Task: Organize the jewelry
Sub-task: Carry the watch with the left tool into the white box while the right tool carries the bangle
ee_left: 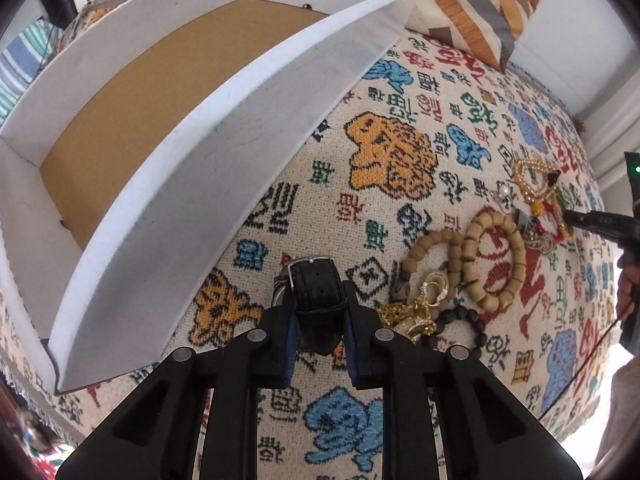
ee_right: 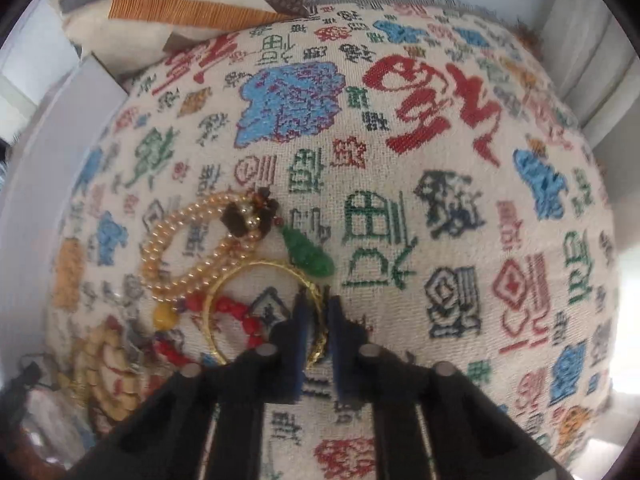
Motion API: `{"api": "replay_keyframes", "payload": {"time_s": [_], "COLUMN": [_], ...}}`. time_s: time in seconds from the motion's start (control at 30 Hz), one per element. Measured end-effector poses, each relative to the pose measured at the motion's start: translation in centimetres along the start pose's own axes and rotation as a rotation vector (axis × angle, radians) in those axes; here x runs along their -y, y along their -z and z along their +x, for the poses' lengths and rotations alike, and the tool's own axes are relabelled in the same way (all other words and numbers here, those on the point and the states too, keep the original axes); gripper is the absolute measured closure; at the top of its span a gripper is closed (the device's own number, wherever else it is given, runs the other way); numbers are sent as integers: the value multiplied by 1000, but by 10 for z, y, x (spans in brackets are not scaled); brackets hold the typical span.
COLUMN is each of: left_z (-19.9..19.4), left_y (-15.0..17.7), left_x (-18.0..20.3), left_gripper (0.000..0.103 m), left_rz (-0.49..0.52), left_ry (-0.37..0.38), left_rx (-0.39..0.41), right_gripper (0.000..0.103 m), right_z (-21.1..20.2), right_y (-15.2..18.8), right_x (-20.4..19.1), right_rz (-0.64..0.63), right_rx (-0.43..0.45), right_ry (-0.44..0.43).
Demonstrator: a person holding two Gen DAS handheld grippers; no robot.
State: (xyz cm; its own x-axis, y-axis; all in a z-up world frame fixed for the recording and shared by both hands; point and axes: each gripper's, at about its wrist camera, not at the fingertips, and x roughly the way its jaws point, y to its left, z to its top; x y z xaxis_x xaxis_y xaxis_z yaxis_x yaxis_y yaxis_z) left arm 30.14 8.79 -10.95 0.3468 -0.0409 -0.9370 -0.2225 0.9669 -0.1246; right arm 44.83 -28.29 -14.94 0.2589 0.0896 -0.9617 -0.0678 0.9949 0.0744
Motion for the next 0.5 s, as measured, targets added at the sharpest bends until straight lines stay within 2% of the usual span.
{"api": "replay_keyframes", "payload": {"time_s": [0.17, 0.3, 0.4, 0.5], "left_z": [-18, -47, -76, -110], "left_y": [3, 1, -5, -16], "left_x": [2, 7, 8, 0], "left_gripper": [85, 85, 85, 85], "left_rz": [9, 27, 37, 44], "left_ry": [62, 130, 189, 216], "left_rx": [-1, 20, 38, 75], "right_gripper": [98, 98, 98, 98], "right_z": [-22, -62, -94, -123], "right_y": [6, 12, 12, 9], "right_x": [2, -8, -28, -63], "right_rz": [-1, -35, -68, -113], "right_rx": [46, 100, 146, 184], "right_ry": [10, -6, -55, -142]}}
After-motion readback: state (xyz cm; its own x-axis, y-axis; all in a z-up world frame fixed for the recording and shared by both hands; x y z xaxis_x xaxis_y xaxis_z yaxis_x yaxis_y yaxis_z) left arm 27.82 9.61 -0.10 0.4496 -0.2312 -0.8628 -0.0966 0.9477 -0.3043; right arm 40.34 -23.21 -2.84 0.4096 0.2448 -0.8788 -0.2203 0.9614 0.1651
